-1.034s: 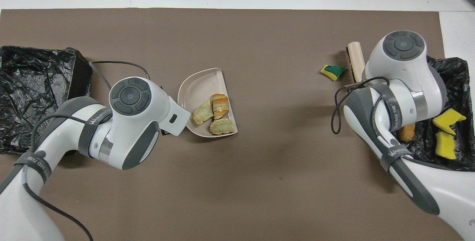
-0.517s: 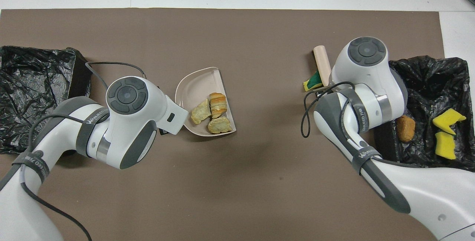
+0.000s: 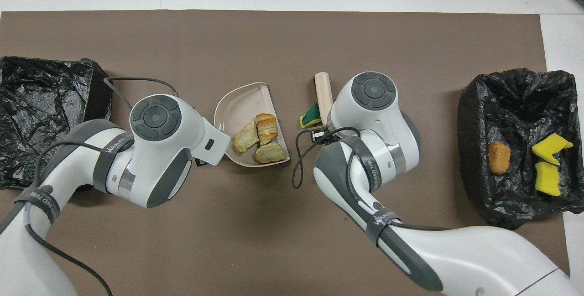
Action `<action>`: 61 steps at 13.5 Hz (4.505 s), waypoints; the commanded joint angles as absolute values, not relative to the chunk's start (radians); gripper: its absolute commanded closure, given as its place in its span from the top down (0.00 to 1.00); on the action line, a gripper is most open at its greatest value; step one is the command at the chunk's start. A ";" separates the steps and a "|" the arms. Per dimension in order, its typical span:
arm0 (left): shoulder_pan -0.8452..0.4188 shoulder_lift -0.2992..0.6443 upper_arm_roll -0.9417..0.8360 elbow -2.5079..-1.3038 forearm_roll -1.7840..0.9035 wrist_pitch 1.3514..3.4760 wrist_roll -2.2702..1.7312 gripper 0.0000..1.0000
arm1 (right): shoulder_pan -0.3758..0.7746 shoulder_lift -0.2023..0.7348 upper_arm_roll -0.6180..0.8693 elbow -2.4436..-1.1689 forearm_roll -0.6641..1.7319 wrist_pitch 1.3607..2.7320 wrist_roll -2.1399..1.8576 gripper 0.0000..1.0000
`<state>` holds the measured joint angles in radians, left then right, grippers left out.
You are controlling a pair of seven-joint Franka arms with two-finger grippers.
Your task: Sweep and dump trash in bin
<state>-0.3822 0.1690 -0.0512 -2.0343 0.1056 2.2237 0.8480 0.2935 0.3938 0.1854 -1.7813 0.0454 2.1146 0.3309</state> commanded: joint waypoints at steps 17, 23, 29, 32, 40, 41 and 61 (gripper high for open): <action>-0.282 0.140 -0.052 -2.034 0.121 2.229 1.121 0.00 | 0.279 0.292 0.176 -1.787 0.209 1.947 0.273 0.00; -0.096 0.042 -0.046 -2.016 0.040 2.133 1.440 0.00 | 0.494 0.245 0.184 -1.873 0.091 1.957 0.590 0.00; 0.223 0.017 -0.044 -1.820 -0.048 1.936 1.751 0.00 | 0.716 0.209 0.186 -1.974 0.081 2.056 0.830 0.00; 0.383 0.029 -0.043 -1.757 -0.069 1.950 1.838 0.00 | 0.759 0.189 0.186 -2.051 0.081 2.145 0.884 0.00; 0.451 0.075 -0.025 -1.720 0.278 2.115 1.816 0.00 | 0.669 0.160 0.183 -1.892 0.078 1.915 0.864 1.00; 0.442 0.075 -0.026 -1.729 0.364 2.118 1.787 0.00 | 0.638 0.137 0.183 -1.884 0.078 1.890 0.835 1.00; 0.124 0.012 -0.043 -1.723 0.950 1.724 1.315 0.00 | -0.084 0.015 0.115 -1.637 0.011 1.566 -0.025 1.00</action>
